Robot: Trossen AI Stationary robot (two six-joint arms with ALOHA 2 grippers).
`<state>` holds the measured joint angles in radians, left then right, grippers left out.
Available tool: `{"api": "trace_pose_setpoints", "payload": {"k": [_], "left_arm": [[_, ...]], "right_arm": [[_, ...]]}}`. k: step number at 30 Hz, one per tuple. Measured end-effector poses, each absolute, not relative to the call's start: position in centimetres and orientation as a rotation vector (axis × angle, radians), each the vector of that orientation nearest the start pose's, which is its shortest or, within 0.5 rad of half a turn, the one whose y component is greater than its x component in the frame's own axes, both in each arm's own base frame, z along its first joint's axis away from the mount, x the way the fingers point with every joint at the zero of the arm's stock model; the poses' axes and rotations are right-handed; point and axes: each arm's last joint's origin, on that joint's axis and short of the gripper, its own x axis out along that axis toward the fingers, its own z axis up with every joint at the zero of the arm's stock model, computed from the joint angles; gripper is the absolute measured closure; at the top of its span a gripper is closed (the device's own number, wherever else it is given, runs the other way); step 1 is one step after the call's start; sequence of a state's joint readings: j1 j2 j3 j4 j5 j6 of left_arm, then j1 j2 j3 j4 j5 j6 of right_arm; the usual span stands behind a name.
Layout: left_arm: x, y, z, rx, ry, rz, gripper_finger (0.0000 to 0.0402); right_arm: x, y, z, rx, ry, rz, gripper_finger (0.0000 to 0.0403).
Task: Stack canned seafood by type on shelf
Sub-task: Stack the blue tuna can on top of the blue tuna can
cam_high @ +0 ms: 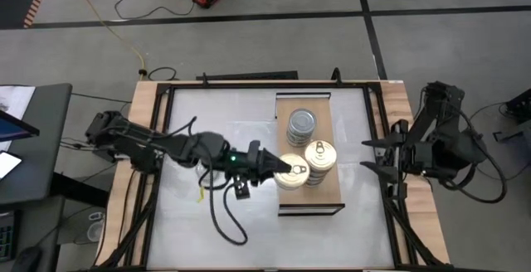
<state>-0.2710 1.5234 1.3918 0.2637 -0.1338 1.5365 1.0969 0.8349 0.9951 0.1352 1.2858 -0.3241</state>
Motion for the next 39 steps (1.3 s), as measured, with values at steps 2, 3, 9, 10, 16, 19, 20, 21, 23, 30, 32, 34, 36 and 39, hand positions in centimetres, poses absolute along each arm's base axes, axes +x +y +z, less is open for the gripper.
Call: {"api": "trace_pose_setpoints", "payload": {"k": [2, 3, 9, 10, 16, 19, 20, 21, 23, 30, 32, 34, 36, 39], "left_arm": [[34.5, -8.1, 40.8, 1.520, -0.220, -0.013, 0.0213], [34.5, -7.7, 40.8, 1.515, -0.226, -0.010, 0.0214], [34.7, -6.7, 41.9, 1.434, -0.220, 0.031, 0.0215], [34.9, -6.6, 42.0, 1.428, -0.206, 0.022, 0.0215], [36.8, -6.3, 44.0, 1.422, -0.122, 0.017, 0.0215], [37.9, -6.0, 44.3, 1.405, -0.028, -0.004, 0.0215], [38.3, -6.0, 44.5, 1.398, -0.007, -0.003, 0.0215], [38.7, -6.0, 44.5, 1.400, 0.023, -0.013, 0.0215], [39.4, -6.0, 44.4, 1.407, 0.078, -0.014, 0.0215], [41.0, -6.6, 45.1, 1.431, 0.090, 0.006, 0.0214], [41.5, -6.6, 44.7, 1.453, 0.102, 0.003, 0.0214], [41.9, -6.6, 44.2, 1.474, 0.120, -0.009, 0.0214], [41.8, -6.7, 44.0, 1.482, 0.133, -0.026, 0.0214], [41.7, -6.8, 44.2, 1.459, 0.126, -0.032, 0.0214]], "right_arm": [[9.1, 11.7, 41.8, -0.042, -0.072, -0.200, 0.0157], [9.1, 11.7, 41.8, -0.041, -0.071, -0.200, 0.0157], [9.1, 11.6, 41.8, -0.044, -0.070, -0.200, 0.0157], [9.0, 11.5, 41.8, -0.043, -0.071, -0.200, 0.0157], [8.5, 10.4, 42.0, -0.038, -0.072, -0.199, 0.0157], [8.2, 10.0, 41.8, -0.033, -0.060, -0.196, 0.0157], [8.2, 9.9, 41.6, -0.030, -0.053, -0.194, 0.0157], [8.2, 9.8, 41.4, -0.027, -0.046, -0.193, 0.0157], [8.1, 9.6, 41.1, -0.019, -0.034, -0.190, 0.0157], [8.1, 9.6, 40.7, -0.006, -0.020, -0.188, 0.0157], [8.1, 9.7, 40.6, -0.008, -0.019, -0.187, 0.0157], [8.1, 9.8, 40.6, -0.007, -0.019, -0.187, 0.0157], [8.2, 9.8, 40.6, -0.006, -0.019, -0.187, 0.0157], [8.2, 9.8, 40.6, -0.005, -0.019, -0.187, 0.0157]]}}
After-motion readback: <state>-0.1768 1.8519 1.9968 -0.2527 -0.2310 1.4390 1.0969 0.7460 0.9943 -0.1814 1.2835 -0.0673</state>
